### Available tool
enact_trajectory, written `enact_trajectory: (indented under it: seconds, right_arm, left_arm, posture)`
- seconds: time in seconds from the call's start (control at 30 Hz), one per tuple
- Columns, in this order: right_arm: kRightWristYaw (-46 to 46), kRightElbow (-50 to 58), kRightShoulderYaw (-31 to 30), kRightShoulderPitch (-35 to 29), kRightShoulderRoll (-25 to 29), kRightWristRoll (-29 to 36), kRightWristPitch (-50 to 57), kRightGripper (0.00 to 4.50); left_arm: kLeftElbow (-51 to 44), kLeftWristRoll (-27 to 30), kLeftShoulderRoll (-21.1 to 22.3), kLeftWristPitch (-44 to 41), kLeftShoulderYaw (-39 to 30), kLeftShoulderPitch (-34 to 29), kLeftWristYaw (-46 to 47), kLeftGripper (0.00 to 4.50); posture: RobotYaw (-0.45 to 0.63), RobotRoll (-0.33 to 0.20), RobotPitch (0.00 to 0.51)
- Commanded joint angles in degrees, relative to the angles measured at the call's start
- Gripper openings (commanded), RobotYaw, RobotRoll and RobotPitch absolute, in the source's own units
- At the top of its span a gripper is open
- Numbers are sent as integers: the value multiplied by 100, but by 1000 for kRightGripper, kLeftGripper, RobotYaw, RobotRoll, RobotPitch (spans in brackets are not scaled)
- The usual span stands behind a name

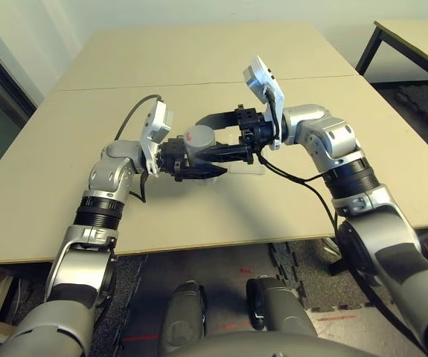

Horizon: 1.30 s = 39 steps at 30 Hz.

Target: Pour the medicine from the bottle into the box.

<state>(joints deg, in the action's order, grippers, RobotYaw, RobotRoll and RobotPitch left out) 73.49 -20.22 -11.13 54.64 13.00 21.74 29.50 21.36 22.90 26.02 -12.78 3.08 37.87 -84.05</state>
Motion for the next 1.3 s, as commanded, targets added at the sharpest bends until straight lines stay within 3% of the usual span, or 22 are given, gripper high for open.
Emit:
enact_trajectory:
  seconds: [0.03, 0.13, 0.23, 0.27, 0.57, 1.3]
  right_arm:
    - [-21, 92, 4, 37, 9, 36, 33, 4500]
    - [-20, 99, 7, 39, 2, 53, 61, 3910]
    - [-19, 103, 12, 41, -5, 66, 81, 2794]
    - [-19, 101, 12, 43, -9, 67, 85, 2603]
    - [1, 95, 36, 68, -31, 105, 142, 2603]
    - [1484, 333, -241, 150, 126, 545, 517, 2603]
  left_arm:
    - [87, -18, 45, 31, 8, 36, 21, 2786]
    - [114, -28, 38, 43, 16, 33, 25, 2786]
    - [140, -47, 41, 63, 29, 28, 19, 2786]
    - [141, -45, 43, 60, 29, 29, 18, 2786]
    - [148, -36, 65, 44, 42, 30, 0, 2786]
    - [-159, 97, 155, -229, 187, -19, -260, 2786]
  posture:
    - [-60, 0, 48]
    - [-59, 0, 48]
    - [-60, 0, 48]
    - [-60, 0, 48]
    - [-60, 0, 48]
    - [-45, 0, 46]
